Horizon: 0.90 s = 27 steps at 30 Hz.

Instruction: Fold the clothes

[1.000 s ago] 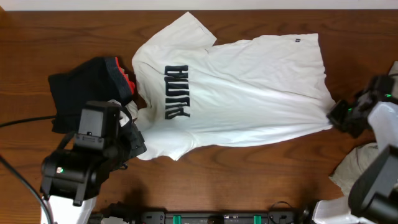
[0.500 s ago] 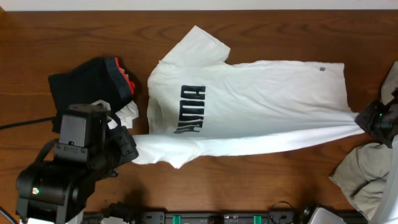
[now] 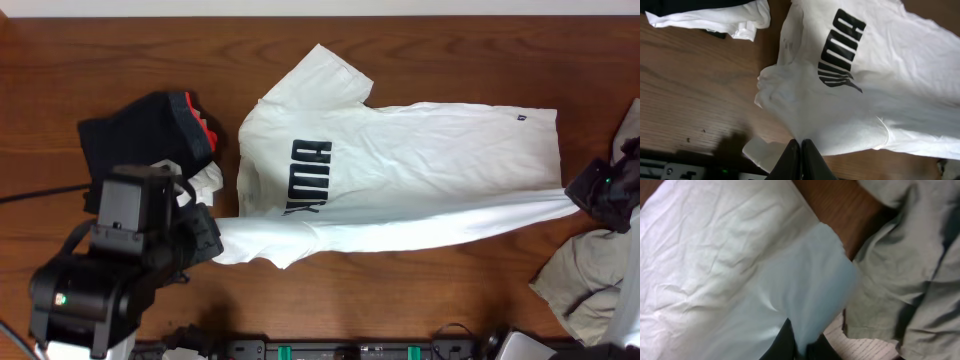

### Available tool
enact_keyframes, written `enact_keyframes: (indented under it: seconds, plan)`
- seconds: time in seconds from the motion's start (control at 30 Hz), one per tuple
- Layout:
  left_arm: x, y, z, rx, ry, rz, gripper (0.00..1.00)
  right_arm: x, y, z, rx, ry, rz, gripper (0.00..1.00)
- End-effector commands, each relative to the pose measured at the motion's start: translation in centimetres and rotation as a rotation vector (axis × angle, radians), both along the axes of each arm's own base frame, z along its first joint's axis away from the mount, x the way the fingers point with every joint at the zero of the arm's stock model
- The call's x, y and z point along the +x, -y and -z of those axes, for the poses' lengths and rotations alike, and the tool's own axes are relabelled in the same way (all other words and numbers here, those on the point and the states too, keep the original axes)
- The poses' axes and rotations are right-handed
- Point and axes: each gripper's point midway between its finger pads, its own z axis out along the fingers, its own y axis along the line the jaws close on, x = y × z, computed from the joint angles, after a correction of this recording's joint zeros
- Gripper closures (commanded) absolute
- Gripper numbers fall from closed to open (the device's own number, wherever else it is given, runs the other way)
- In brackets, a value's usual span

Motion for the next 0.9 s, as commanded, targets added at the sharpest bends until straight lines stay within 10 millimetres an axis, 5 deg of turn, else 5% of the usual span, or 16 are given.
enact_keyframes:
  seconds: [0.0, 0.33, 0.87]
  plan:
    - [0.8, -0.2, 0.3, 0.043, -0.019, 0.033, 0.94, 0.7, -0.1, 0.6, 0.03, -0.007, -0.025, 0.94]
    - [3.9, 0.5, 3.9, 0.084, -0.161, 0.064, 0.94, 1.6, 0.4, 3.1, 0.063, -0.066, -0.024, 0.94]
    - [10.5, 1.9, 8.9, 0.115, -0.222, 0.118, 0.94, 6.5, 0.4, 6.1, 0.107, 0.004, -0.028, 0.88]
